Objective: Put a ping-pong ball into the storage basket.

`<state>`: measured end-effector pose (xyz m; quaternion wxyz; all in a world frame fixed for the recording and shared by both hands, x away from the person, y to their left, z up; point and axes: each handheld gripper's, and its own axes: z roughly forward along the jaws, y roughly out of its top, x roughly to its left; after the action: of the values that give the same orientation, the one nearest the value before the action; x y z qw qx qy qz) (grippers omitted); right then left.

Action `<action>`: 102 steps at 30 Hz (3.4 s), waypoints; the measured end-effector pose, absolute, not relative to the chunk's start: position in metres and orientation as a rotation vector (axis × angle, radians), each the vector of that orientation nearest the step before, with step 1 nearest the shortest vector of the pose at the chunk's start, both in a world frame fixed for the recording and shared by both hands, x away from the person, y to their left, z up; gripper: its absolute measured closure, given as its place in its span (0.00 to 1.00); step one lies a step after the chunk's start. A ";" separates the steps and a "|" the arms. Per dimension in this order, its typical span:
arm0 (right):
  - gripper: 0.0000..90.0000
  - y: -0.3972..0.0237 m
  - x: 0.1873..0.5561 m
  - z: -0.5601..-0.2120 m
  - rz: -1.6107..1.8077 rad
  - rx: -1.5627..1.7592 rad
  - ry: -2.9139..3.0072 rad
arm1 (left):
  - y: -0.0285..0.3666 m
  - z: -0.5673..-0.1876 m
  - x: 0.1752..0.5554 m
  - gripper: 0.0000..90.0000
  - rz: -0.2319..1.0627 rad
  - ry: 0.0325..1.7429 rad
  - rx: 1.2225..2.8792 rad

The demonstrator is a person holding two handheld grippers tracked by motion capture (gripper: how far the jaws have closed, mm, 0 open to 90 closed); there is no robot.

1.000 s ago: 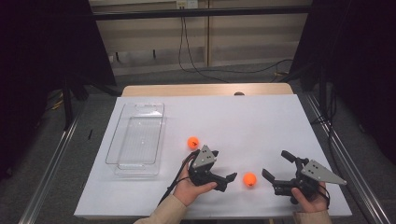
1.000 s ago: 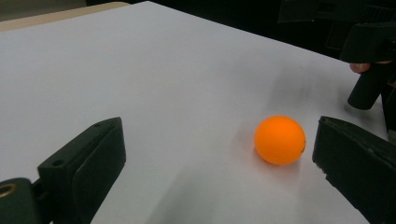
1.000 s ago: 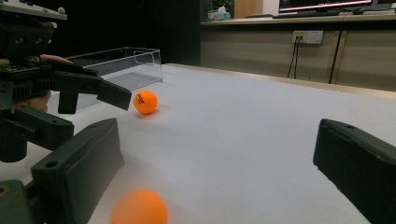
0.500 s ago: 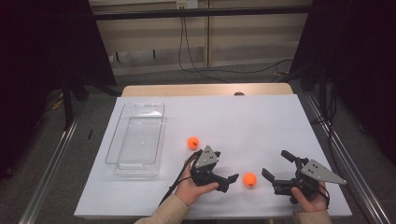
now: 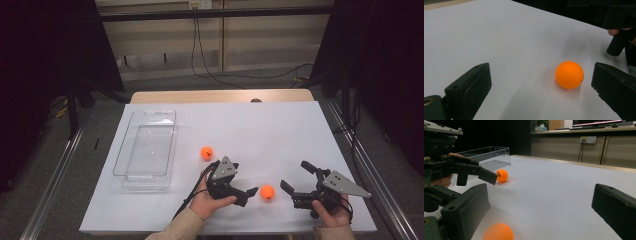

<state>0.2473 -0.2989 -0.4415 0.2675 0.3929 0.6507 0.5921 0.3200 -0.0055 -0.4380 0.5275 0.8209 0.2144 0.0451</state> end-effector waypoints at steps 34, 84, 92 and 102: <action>0.01 -0.298 0.251 -0.442 1.595 1.065 1.755 | -0.017 -0.441 0.318 0.03 0.083 0.503 1.995; 0.01 -0.299 0.252 -0.442 1.597 1.067 1.756 | -0.031 -0.445 0.317 0.03 0.058 0.514 2.039; 0.01 -0.299 0.252 -0.442 1.598 1.067 1.754 | -0.035 -0.445 0.316 0.03 0.054 0.512 2.043; 0.01 -0.299 0.252 -0.442 1.597 1.069 1.756 | -0.037 -0.445 0.317 0.03 0.050 0.535 2.044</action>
<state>0.2520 -0.2986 -0.4422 0.2660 0.3958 0.6501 0.5916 0.3172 -0.0372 -0.4453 0.4916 0.8422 0.2203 0.0207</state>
